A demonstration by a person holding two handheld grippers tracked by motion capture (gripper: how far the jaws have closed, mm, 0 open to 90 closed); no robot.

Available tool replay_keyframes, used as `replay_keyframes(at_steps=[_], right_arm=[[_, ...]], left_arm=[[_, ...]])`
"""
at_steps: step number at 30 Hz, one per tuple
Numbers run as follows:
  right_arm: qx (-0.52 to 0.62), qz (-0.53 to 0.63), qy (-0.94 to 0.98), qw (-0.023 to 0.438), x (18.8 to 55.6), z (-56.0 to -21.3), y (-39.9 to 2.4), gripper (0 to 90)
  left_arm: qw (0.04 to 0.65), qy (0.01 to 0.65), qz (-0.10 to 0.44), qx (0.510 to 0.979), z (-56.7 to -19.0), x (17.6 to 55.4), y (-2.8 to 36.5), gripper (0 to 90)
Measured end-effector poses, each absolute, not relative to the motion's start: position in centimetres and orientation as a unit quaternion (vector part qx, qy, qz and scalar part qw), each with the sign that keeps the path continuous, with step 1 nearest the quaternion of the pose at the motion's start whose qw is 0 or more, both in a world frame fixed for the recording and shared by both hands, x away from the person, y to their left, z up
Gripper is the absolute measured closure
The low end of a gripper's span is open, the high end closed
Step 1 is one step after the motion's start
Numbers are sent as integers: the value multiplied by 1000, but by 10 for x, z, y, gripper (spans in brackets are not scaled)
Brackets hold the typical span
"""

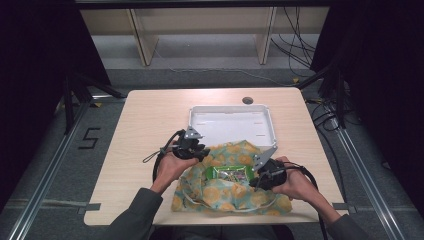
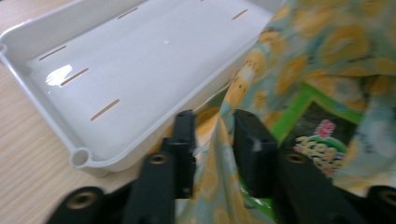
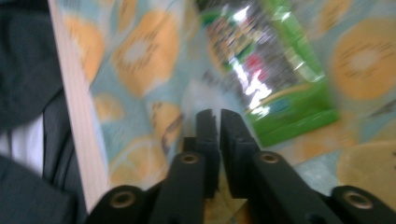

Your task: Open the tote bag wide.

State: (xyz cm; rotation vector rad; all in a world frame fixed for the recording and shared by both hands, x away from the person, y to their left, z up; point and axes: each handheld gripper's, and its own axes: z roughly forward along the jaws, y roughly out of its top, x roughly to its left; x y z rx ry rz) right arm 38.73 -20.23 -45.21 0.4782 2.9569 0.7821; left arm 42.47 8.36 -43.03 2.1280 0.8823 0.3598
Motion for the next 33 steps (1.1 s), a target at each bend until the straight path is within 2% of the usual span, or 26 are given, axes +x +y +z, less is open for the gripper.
replay_keyframes(at_steps=[2,6,12,21,24,29,33], right_arm=[[170,272,946,40,390,-444,-202,788],[186,302,933,54,396,-432,-201,692],[177,319,930,46,414,-426,-193,587],[208,307,928,35,433,-434,-175,535],[201,302,932,30,438,-436,-173,514],[211,296,932,21,442,-440,-170,500],[220,287,932,12,443,-442,-168,501]], left_arm=[[405,343,146,835,-423,416,83,567],[434,342,156,819,-409,394,86,432],[467,353,176,792,-398,359,100,378],[462,351,146,801,-418,313,115,371],[461,352,139,803,-422,303,117,399],[478,343,117,800,-435,284,109,503],[471,312,92,820,-445,277,92,606]])
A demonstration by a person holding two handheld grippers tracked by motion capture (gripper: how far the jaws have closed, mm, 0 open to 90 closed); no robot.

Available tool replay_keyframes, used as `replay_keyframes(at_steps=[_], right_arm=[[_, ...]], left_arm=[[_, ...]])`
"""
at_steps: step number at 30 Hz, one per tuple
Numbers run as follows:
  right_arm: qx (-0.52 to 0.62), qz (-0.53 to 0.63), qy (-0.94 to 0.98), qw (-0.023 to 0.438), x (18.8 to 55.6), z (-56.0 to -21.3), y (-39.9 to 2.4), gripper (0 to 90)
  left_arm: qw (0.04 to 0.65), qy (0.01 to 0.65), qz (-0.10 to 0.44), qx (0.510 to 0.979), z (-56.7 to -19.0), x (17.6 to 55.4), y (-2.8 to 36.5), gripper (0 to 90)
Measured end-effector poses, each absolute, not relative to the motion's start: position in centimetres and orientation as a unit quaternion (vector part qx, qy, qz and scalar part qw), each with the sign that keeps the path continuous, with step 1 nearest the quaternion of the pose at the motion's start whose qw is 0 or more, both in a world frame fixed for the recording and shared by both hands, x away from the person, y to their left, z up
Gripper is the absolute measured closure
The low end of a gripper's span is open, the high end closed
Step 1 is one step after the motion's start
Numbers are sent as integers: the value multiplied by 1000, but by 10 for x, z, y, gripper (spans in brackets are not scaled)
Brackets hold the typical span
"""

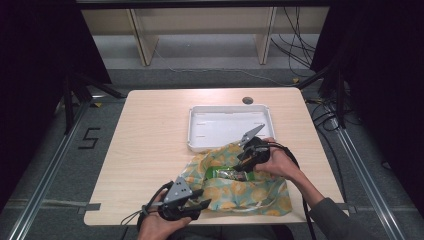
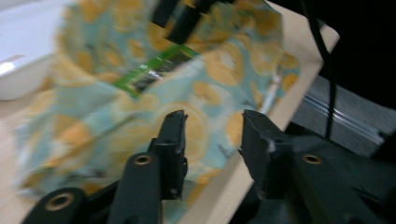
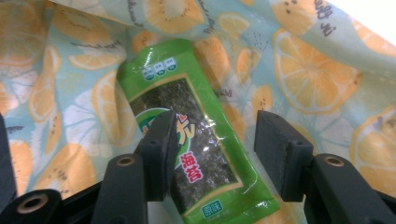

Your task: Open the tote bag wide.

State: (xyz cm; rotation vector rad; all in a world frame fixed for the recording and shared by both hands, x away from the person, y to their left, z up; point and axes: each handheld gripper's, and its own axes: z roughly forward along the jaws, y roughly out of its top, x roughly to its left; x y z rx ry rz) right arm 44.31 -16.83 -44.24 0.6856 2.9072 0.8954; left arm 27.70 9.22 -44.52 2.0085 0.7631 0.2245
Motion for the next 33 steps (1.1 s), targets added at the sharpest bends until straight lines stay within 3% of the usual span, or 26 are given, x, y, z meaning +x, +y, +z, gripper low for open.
replay_keyframes(at_steps=[11,33], right_arm=[[225,261,939,2,452,-456,-156,488],[230,232,945,-19,462,-477,-141,480]], left_arm=[[429,271,80,858,-472,294,54,808],[398,275,70,872,-494,319,24,878]])
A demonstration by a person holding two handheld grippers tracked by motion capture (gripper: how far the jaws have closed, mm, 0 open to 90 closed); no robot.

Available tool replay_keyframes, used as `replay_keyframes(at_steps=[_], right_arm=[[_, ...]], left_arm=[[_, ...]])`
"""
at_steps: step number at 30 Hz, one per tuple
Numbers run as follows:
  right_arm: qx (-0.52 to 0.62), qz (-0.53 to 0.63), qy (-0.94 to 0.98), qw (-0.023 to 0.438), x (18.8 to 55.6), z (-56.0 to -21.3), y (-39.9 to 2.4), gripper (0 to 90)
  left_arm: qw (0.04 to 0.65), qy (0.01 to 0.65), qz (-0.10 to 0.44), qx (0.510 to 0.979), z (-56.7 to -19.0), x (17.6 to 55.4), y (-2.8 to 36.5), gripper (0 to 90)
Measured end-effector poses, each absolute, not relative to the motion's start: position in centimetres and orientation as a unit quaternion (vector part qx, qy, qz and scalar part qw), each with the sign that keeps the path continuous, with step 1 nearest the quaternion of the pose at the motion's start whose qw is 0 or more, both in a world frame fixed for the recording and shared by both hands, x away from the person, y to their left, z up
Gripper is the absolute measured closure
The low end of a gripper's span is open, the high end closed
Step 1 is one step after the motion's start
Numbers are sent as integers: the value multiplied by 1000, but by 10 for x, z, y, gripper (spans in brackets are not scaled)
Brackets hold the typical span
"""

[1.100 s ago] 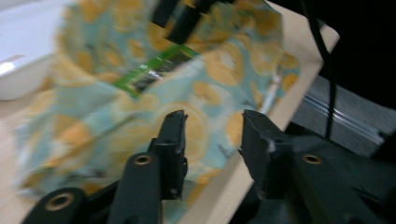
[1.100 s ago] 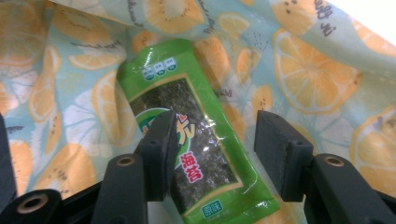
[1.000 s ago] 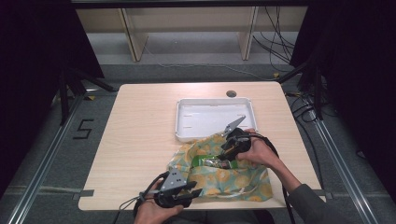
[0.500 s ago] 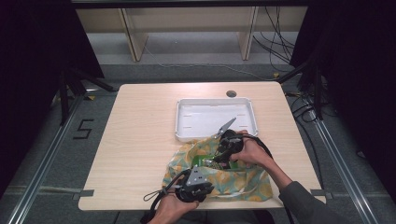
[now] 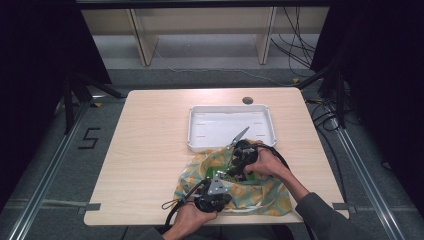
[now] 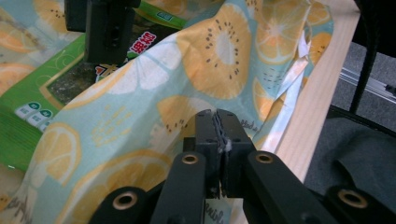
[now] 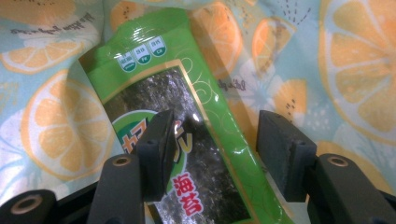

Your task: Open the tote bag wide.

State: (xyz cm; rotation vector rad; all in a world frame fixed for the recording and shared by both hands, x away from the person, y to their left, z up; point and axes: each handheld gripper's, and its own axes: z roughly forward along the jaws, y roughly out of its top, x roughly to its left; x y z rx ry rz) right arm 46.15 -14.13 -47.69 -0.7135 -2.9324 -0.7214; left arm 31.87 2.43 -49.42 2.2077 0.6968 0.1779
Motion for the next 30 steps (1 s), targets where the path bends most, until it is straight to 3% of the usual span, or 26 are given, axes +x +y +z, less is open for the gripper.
replay_keyframes(at_steps=[30], right_arm=[[-260,-222,-937,66,466,-481,-144,475]], left_arm=[[395,286,68,871,-498,331,23,894]])
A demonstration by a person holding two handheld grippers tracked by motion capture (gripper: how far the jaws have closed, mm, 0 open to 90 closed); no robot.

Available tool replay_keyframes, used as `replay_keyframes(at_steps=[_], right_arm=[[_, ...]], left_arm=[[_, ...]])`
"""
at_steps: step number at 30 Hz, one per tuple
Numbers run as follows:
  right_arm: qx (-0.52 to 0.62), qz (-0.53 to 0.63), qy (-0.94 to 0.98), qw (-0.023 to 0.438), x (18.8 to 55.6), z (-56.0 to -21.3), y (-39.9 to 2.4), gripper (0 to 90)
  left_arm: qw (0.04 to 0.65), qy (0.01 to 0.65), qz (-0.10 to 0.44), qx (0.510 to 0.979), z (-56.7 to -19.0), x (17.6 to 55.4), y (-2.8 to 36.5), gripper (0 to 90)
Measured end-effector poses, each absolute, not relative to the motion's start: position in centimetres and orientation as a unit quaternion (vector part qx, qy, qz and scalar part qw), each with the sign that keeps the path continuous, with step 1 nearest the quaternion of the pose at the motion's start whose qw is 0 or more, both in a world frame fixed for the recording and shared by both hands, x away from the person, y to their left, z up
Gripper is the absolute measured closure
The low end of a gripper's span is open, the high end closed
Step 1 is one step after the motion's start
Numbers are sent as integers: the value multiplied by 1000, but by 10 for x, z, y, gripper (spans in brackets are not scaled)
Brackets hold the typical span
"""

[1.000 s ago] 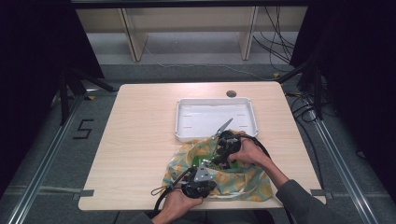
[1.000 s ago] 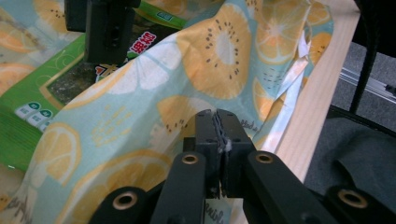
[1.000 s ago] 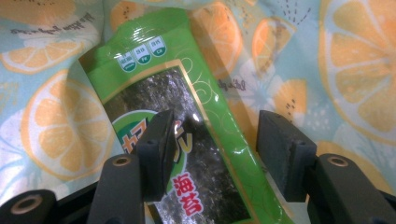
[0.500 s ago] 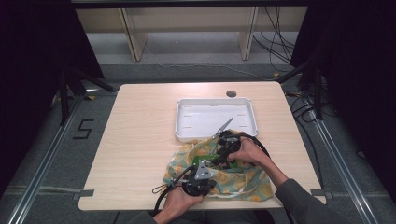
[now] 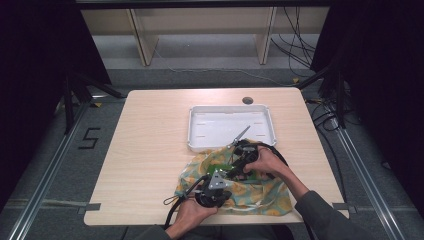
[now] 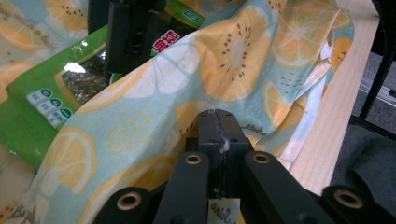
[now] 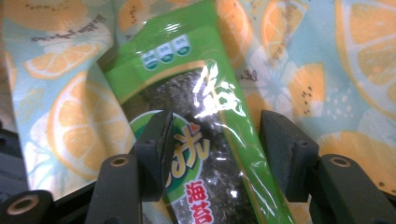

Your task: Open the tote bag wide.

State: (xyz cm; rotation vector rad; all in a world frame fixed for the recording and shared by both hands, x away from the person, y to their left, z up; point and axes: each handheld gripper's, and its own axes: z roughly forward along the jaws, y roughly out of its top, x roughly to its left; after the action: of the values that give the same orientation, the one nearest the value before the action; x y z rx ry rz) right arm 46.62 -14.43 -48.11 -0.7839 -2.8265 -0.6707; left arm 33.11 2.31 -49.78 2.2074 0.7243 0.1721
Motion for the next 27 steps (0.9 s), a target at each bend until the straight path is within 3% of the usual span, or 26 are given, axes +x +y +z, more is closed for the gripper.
replay_keyframes(at_steps=[11,27], right_arm=[[-253,-242,-932,93,463,-473,-145,552],[-229,-260,-933,96,458,-453,-147,661]], left_arm=[[392,282,69,873,-497,333,23,894],[392,282,72,872,-496,335,25,894]])
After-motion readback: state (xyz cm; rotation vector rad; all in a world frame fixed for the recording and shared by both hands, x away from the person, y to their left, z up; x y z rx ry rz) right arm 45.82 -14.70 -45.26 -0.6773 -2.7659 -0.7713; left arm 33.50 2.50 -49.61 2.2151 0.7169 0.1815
